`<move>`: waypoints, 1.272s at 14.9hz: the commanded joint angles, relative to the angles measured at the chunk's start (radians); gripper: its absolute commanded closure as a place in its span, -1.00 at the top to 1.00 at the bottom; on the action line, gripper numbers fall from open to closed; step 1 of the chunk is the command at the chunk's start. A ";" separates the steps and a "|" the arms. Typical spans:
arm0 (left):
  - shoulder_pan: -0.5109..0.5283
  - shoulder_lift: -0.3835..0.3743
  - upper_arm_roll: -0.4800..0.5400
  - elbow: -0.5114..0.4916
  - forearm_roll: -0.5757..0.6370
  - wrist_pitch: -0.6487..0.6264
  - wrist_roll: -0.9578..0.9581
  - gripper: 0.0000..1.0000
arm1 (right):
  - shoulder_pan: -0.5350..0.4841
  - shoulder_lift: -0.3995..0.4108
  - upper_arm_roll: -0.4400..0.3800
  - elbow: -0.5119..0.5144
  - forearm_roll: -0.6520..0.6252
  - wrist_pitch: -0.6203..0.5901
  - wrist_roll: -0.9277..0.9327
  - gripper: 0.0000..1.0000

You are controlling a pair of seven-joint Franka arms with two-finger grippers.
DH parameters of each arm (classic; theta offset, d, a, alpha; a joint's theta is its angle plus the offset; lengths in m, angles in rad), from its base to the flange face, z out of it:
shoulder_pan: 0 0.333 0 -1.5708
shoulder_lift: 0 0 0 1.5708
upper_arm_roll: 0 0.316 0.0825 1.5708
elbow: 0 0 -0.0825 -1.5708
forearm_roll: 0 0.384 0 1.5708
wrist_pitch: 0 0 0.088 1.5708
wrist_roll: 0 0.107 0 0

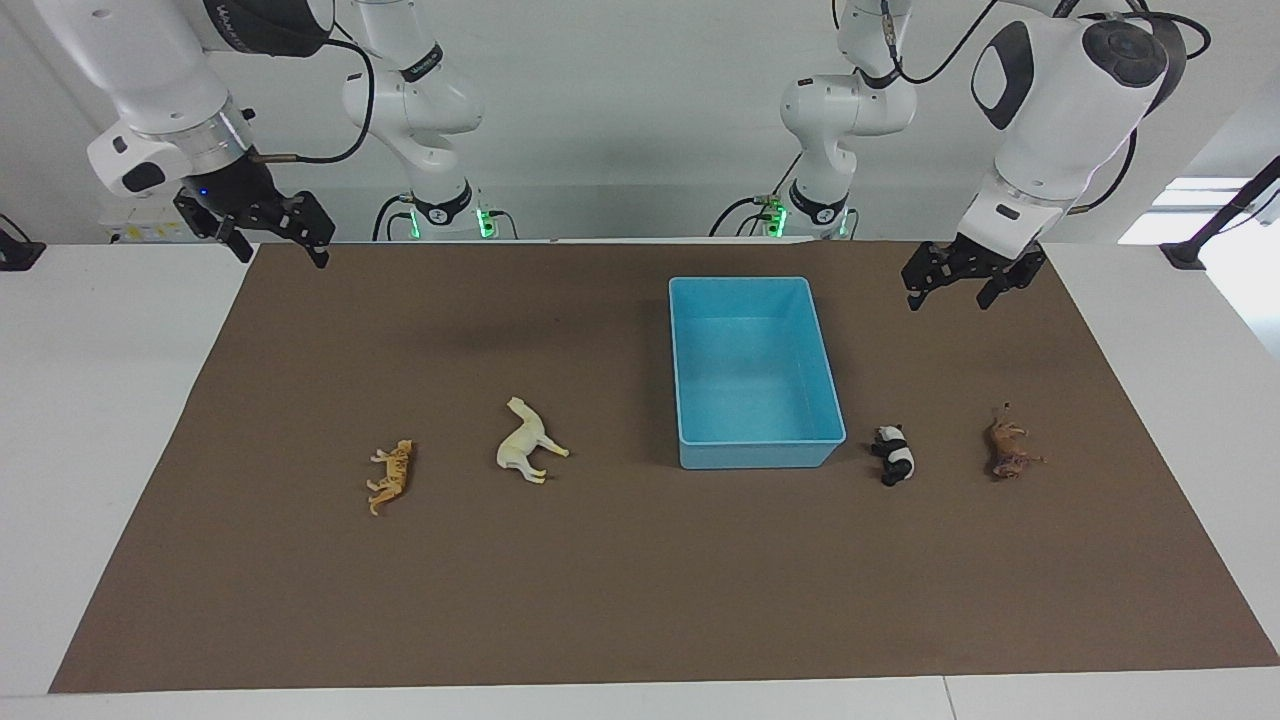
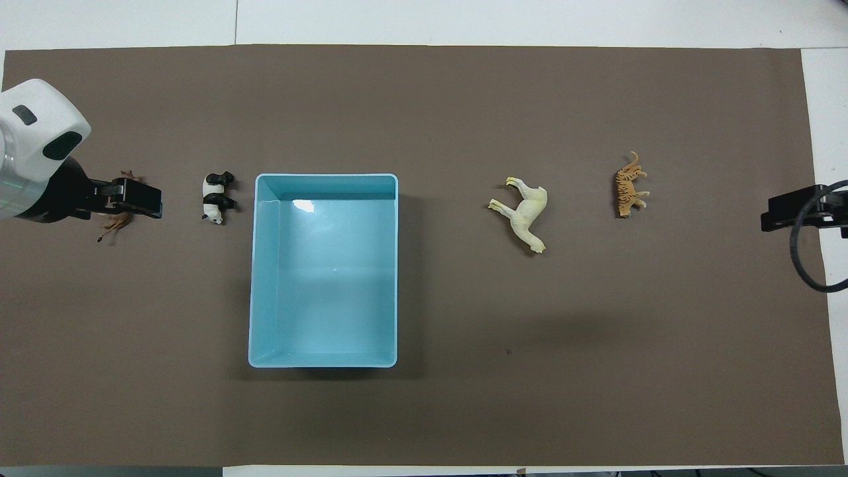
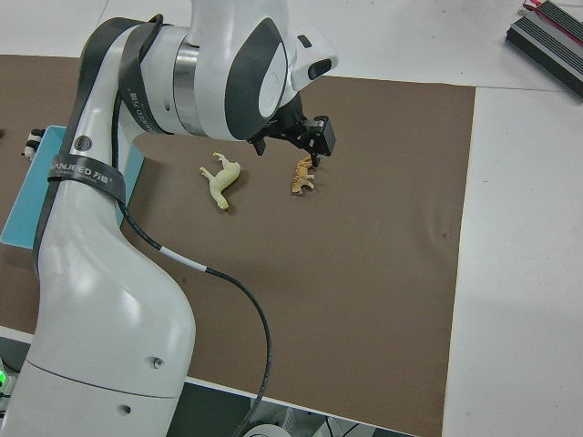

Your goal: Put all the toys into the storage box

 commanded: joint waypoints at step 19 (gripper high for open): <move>0.005 -0.021 0.001 -0.017 -0.014 0.000 0.007 1.00 | 0.010 0.016 0.010 -0.212 0.015 0.298 0.014 1.00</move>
